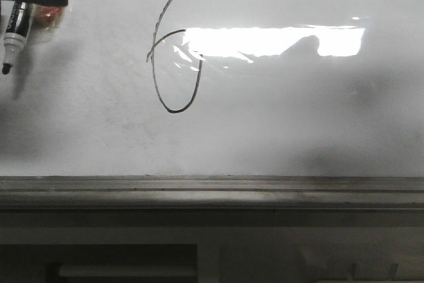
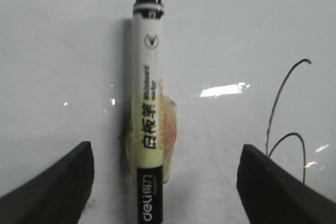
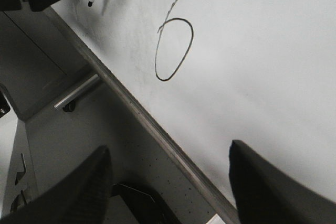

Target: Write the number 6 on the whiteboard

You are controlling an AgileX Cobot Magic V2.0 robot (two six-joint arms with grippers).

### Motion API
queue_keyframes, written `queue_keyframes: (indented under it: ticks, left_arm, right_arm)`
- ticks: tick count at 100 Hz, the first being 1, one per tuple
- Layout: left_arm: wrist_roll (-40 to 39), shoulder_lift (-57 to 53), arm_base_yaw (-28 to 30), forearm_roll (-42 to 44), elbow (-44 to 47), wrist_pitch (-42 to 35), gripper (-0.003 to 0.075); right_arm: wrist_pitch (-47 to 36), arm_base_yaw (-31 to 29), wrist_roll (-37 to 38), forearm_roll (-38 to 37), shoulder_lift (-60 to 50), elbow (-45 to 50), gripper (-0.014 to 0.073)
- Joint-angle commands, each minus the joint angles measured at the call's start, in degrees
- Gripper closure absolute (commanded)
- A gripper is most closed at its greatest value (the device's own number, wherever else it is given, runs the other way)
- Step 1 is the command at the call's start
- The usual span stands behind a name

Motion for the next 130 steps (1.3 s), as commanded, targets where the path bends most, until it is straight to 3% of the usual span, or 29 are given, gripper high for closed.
queue_keyframes:
  ticks: [1,16,28,39,50,71,87,104,130]
  left_arm:
    - [3.6,-4.4,0.1,0.6,-1.9,-0.3,0.0187]
    - [12.2,-12.8,0.1,0.6,-1.9,4.3,0.019]
    - [13.9,-18.6,0.1,0.7,-1.3,8.4,0.0271]
    - [13.9,-22.9,0.1,1.5,0.7,11.1,0.0479]
    - [14.0,-26.7,0.1,4.0,3.3,14.1,0.0739]
    - [14.0,-35.6,0.1,5.8,10.0,15.0,0.074]
    - [14.0,-44.6,0.1,6.0,15.2,14.8,0.0741]
    - [13.9,-51.2,0.1,3.4,18.0,10.7,0.0741]
    - [13.9,-51.9,0.1,1.8,18.0,7.1,0.074]
  right_arm:
    - [-3.4,-0.3,-0.1,1.3,-2.2,-1.4,0.0166]
    - [-6.4,-0.3,-0.1,1.7,-6.1,-0.8,0.0216]
    - [-12.6,-0.3,-0.1,2.3,-11.1,3.1,0.0416]
    - [-20.7,-0.3,-0.1,2.3,-16.8,9.2,0.0659]
    - [-28.4,-0.3,-0.1,2.3,-23.7,16.0,0.0658]
    - [-36.9,-0.3,-0.1,2.1,-37.2,29.3,0.0659]
    - [-38.6,-0.3,-0.1,1.8,-46.1,36.8,0.0658]
    - [-38.8,-0.3,-0.1,2.4,-49.9,40.4,0.0659]
    - [-38.6,-0.3,-0.1,2.4,-49.8,40.6,0.0659]
